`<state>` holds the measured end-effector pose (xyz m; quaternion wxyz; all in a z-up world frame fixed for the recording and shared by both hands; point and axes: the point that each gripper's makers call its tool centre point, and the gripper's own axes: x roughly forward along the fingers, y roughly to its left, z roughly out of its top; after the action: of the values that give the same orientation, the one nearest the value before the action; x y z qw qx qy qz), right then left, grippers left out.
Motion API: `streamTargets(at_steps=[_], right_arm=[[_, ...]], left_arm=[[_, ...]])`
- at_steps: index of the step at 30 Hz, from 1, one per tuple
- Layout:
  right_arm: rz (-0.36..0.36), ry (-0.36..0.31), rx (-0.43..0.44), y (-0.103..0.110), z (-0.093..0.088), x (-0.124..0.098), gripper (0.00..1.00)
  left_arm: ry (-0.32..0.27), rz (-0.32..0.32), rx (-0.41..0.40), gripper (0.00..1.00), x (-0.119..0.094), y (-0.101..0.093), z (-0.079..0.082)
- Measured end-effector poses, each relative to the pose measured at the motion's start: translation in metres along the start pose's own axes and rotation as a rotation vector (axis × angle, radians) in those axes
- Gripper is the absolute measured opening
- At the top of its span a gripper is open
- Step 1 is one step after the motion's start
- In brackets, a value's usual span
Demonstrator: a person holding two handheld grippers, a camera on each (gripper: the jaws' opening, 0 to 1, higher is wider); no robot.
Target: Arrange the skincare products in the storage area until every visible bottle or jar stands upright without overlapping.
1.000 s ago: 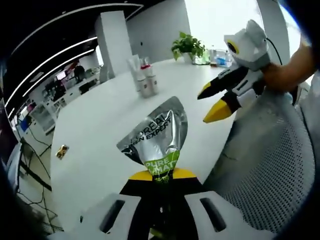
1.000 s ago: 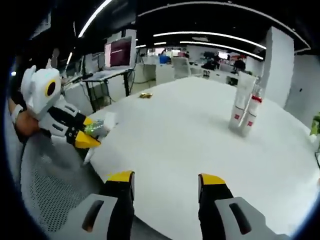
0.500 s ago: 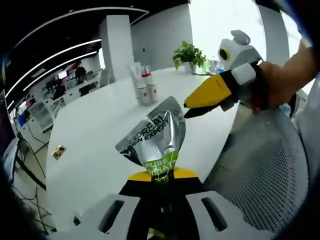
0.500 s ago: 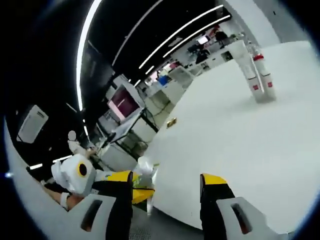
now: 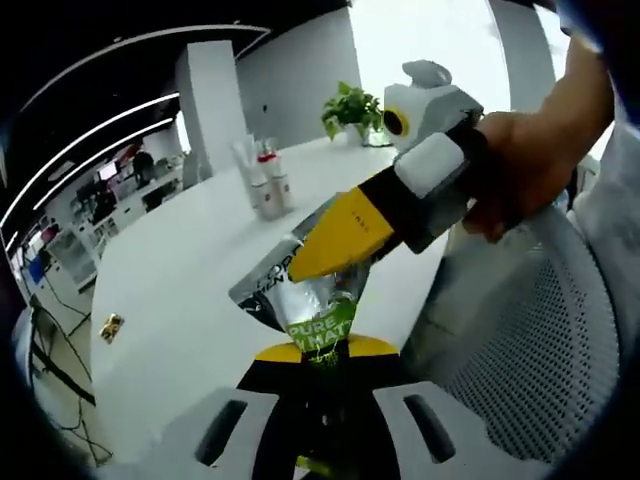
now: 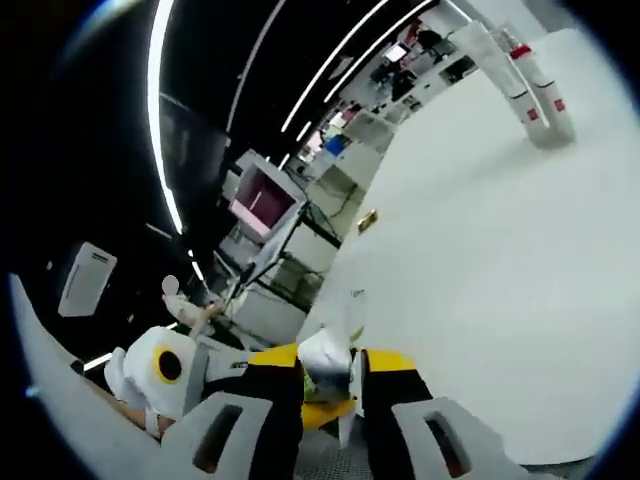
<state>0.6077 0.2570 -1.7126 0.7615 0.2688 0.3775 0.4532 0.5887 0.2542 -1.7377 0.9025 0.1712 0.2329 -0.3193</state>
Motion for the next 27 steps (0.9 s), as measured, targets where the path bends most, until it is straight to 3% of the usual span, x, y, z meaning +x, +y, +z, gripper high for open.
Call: streamTargets(at_steps=[2, 5, 10, 13, 17, 23, 27], right_arm=[[-0.033, 0.008, -0.018, -0.007, -0.002, 0.000, 0.07], [-0.023, 0.011, -0.046, -0.004, -0.002, 0.000, 0.05], [-0.054, -0.007, -0.130, -0.014, 0.010, -0.009, 0.01], [-0.032, -0.026, -0.106, -0.017, 0.017, -0.017, 0.00], [-0.046, -0.032, -0.129, -0.022, 0.023, -0.026, 0.00], [-0.015, -0.025, -0.126, -0.021, 0.025, -0.032, 0.00], [0.115, -0.018, -0.110, 0.000, 0.026, -0.036, 0.00]], left_arm=[[0.021, 0.001, 0.024, 0.14, 0.001, -0.001, -0.003], [0.019, -0.004, 0.006, 0.17, 0.001, 0.001, -0.002], [-0.010, -0.004, -0.009, 0.32, -0.002, 0.006, 0.002], [-0.036, -0.009, -0.098, 0.44, -0.002, 0.008, 0.006], [-0.081, -0.023, -0.204, 0.47, -0.004, 0.013, 0.015], [-0.100, -0.054, -0.316, 0.50, -0.005, 0.016, 0.017], [-0.098, -0.098, -0.356, 0.51, -0.005, 0.009, 0.018]])
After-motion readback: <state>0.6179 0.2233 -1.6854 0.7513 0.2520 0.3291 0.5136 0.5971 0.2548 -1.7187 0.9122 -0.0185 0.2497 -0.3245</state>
